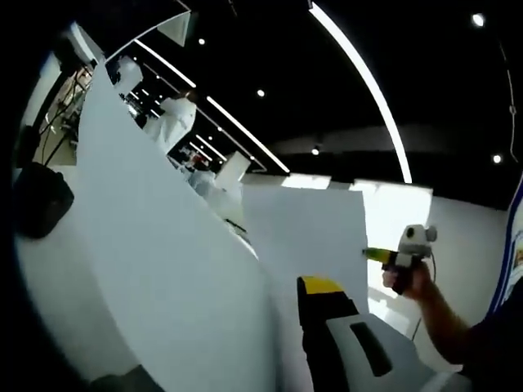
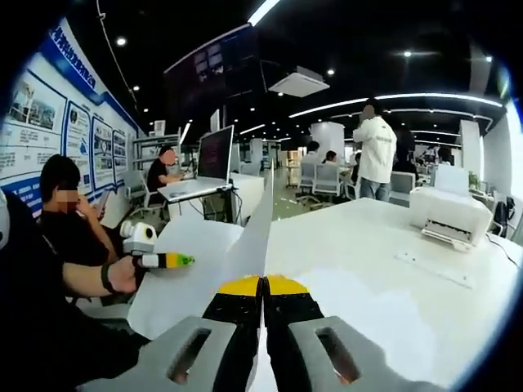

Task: Organize the stack of printing papers by aligning and flattening the scattered papers on the table

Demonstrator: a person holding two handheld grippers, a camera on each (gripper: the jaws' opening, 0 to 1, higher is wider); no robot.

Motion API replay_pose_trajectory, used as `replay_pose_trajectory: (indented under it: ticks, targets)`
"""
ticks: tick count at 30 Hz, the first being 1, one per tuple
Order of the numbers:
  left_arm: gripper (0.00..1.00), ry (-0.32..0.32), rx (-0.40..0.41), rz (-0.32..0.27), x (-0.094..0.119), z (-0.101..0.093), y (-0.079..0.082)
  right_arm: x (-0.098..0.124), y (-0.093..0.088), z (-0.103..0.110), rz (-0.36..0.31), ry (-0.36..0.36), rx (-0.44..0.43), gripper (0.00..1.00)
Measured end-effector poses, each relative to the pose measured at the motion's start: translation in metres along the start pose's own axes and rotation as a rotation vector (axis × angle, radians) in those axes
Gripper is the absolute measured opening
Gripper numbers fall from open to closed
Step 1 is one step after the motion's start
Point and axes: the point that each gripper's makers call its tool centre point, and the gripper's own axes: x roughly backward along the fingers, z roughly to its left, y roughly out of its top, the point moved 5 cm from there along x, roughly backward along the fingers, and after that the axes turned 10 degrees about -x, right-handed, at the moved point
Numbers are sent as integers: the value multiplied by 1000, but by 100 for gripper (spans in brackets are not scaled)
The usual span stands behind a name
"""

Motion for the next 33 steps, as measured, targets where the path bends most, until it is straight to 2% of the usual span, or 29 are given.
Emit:
replay_pose_trajectory:
  ticks: [12,17,21,33]
  targets:
    - [22,-15,18,-8,0,0,1,-14,6,0,9,30,24,0]
    - [22,-18,21,-6,-1,0,1,-23,5,2,19,52,41,0]
    - [22,-22,54,-24,0,2,3,-31,4,5,35,66,57,0]
    - [22,-31,48,-19,0,-3,2,-51,-1,10,68,68,123,0]
